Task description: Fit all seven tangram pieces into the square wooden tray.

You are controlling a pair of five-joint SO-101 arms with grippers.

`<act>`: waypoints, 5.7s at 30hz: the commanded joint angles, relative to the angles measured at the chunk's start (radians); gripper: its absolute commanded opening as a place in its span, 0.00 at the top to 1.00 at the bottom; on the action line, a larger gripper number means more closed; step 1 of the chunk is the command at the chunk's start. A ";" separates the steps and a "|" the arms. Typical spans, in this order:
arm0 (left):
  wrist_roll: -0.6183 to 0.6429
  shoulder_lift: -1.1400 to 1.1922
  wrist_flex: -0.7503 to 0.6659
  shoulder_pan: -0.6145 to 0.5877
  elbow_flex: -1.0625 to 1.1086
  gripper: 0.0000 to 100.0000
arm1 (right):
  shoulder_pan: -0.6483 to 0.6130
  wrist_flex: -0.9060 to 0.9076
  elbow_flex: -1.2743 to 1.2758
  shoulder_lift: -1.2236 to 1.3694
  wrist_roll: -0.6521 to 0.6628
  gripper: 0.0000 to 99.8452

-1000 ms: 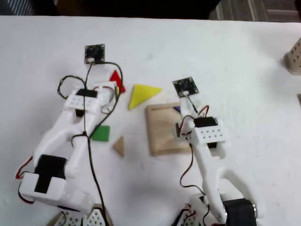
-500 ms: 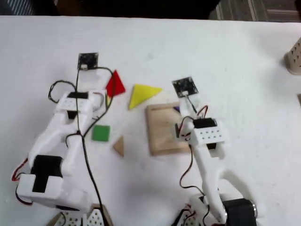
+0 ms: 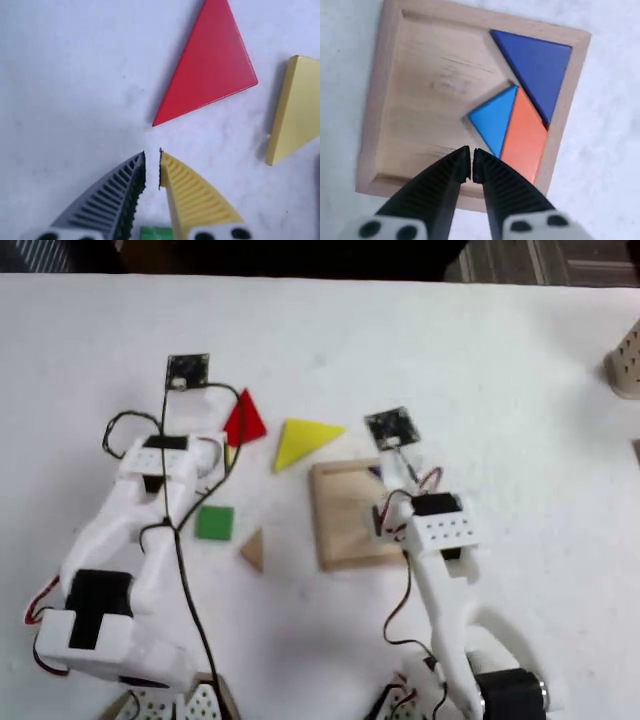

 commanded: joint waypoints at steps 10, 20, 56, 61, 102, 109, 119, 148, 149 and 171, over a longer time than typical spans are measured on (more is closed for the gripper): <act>-0.012 -0.010 0.006 0.005 -0.018 0.92 | -0.091 0.068 -0.097 -0.213 -0.172 0.98; -0.014 -0.012 0.011 0.039 -0.018 0.92 | -0.117 -0.331 -0.029 -0.211 -0.376 0.81; -0.095 -0.914 0.269 0.214 0.569 0.93 | -0.119 -0.265 -0.017 -0.117 -0.207 0.98; 0.043 -0.837 0.269 0.286 0.568 0.74 | -0.116 -0.265 -0.015 -0.117 -0.204 0.98; 0.117 -0.137 0.255 0.265 0.175 0.88 | -0.067 -0.272 -0.020 -0.125 -0.203 0.98; 0.115 -0.140 0.255 0.255 0.170 0.88 | -0.047 -0.266 -0.031 -0.127 -0.203 0.98; 0.115 -0.140 0.247 0.193 0.143 0.88 | -0.002 -0.265 -0.044 -0.127 -0.203 0.98; 0.080 -0.254 0.253 0.260 0.031 0.88 | 0.142 -0.265 -0.043 -0.125 -0.203 0.98; 0.080 -0.254 0.253 0.280 0.020 0.88 | 0.150 -0.263 -0.041 -0.119 -0.203 0.98; 0.158 -0.071 0.006 0.595 -0.103 0.86 | 0.209 -0.217 -0.041 -0.117 -0.203 0.98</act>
